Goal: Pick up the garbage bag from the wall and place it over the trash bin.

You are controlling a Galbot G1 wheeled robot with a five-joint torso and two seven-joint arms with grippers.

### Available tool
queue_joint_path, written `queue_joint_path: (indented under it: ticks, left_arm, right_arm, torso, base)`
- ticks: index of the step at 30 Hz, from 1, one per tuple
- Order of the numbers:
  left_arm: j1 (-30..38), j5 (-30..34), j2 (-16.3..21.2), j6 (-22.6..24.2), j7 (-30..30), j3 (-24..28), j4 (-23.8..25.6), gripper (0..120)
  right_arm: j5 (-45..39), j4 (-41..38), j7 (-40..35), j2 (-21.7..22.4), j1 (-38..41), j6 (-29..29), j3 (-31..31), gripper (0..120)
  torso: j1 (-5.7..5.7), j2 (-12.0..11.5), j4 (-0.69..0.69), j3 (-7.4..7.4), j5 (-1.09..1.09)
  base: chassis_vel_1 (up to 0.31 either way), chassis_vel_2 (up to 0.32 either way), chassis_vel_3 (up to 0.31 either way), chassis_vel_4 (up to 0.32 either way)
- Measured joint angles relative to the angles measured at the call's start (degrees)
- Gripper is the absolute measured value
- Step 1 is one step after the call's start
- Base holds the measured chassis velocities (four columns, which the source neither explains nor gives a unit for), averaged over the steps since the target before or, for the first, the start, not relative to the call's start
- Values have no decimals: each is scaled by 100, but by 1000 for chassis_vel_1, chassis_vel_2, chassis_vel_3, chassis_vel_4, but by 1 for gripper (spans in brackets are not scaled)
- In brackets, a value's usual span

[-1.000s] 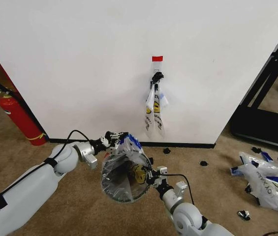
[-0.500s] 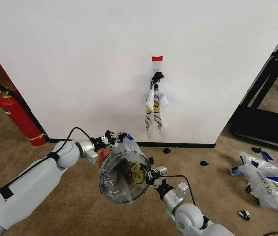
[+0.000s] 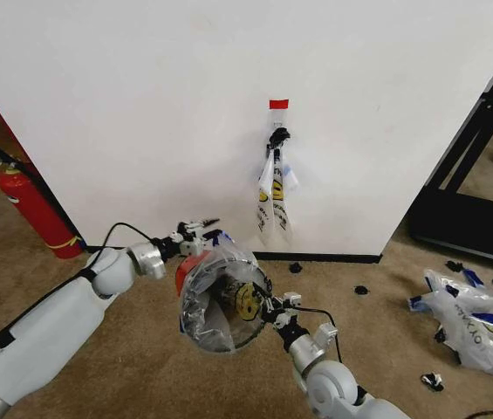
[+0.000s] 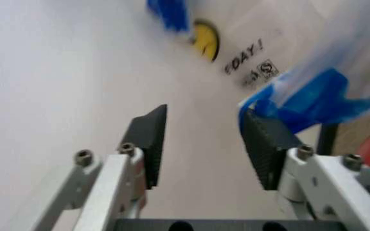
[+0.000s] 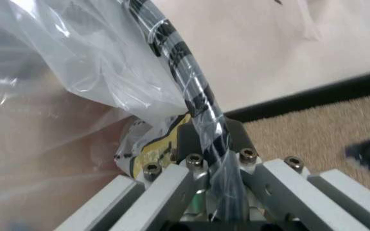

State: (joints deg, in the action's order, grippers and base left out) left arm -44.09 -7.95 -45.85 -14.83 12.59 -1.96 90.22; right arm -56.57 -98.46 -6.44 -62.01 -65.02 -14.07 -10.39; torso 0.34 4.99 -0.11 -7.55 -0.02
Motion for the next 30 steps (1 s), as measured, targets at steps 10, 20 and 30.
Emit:
queue_joint_path:
  ticks: [10, 20, 30]
  left_arm:
    - [-85, 2878, 7, 55, 1405, 194, -217, 82]
    - [486, 3317, -103, 197, 3287, 236, -269, 100]
    - [841, 3573, -102, 227, 3234, 270, -424, 100]
  right_arm:
    - [93, 4, 170, 29, -28, 42, -77, 0]
    - [700, 145, 555, 74, -101, -101, -27, 0]
    - [957, 328, 752, 88, -120, -194, -19, 0]
  torso:
    - [-1, 0, -2, 0, 2]
    - [0, 0, -2, 0, 3]
    - [0, 0, -2, -1, 2]
  base:
    - [0, 0, 0, 0]
    - [0, 0, 0, 0]
    - [0, 0, 0, 0]
